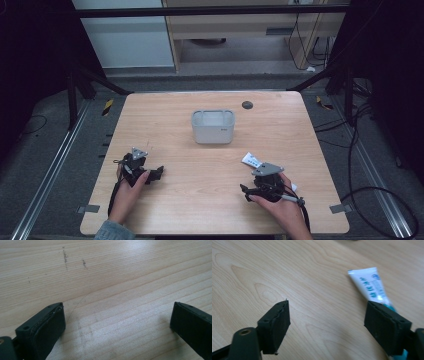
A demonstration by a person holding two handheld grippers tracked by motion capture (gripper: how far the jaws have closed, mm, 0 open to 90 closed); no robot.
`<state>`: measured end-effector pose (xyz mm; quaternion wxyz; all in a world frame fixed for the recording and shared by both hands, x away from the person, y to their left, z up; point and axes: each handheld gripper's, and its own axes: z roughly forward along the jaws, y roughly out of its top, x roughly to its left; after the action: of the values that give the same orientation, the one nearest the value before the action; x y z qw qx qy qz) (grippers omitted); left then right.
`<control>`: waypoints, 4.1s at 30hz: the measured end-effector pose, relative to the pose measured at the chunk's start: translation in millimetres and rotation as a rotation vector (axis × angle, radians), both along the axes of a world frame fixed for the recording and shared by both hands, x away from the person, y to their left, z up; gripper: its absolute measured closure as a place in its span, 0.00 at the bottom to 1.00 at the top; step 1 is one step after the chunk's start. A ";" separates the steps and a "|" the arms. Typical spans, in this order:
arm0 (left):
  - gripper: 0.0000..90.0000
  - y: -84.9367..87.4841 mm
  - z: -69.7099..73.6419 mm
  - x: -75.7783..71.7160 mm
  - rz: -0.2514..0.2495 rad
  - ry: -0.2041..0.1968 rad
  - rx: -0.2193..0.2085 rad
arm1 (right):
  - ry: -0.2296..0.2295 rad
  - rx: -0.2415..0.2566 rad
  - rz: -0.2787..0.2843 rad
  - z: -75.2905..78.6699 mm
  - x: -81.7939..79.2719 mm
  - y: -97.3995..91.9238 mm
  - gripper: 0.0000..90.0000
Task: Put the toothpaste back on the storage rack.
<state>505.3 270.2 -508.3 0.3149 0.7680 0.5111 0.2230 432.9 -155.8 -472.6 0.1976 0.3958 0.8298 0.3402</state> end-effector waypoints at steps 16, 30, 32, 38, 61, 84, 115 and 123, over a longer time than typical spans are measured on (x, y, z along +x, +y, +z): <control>0.00 -2.0 0.2 -2.8 -0.006 0.004 0.001 | 0.030 -0.212 -0.055 36.5 29.5 -39.2 0.44; 0.00 -2.2 0.2 -3.1 -0.009 0.003 0.002 | 0.144 -0.308 0.016 50.1 64.1 -29.8 0.41; 0.00 -2.2 0.1 -3.2 -0.009 0.003 0.001 | 0.154 -0.304 0.024 50.1 66.2 -27.1 0.41; 0.00 -2.2 0.2 -3.2 -0.009 0.003 0.002 | 0.193 -0.298 0.046 48.7 71.2 -18.8 0.40; 0.00 -2.2 0.1 -3.1 -0.009 0.003 0.001 | 0.315 -0.300 0.082 46.7 91.1 -7.0 0.56; 0.00 -2.2 0.2 -3.0 -0.012 0.003 0.002 | 0.387 -0.345 0.081 26.4 101.6 -0.8 0.56; 0.00 -2.2 0.1 -2.9 -0.014 0.003 0.002 | 0.417 -0.369 0.072 9.1 110.0 -3.9 0.62; 0.00 -2.2 0.2 -2.8 -0.014 0.003 0.002 | 0.419 -0.376 0.067 8.0 109.7 -3.6 0.63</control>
<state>502.4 267.9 -508.1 0.3150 0.7722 0.5060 0.2200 542.6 -159.4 -464.5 0.0802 0.3863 0.9137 0.0975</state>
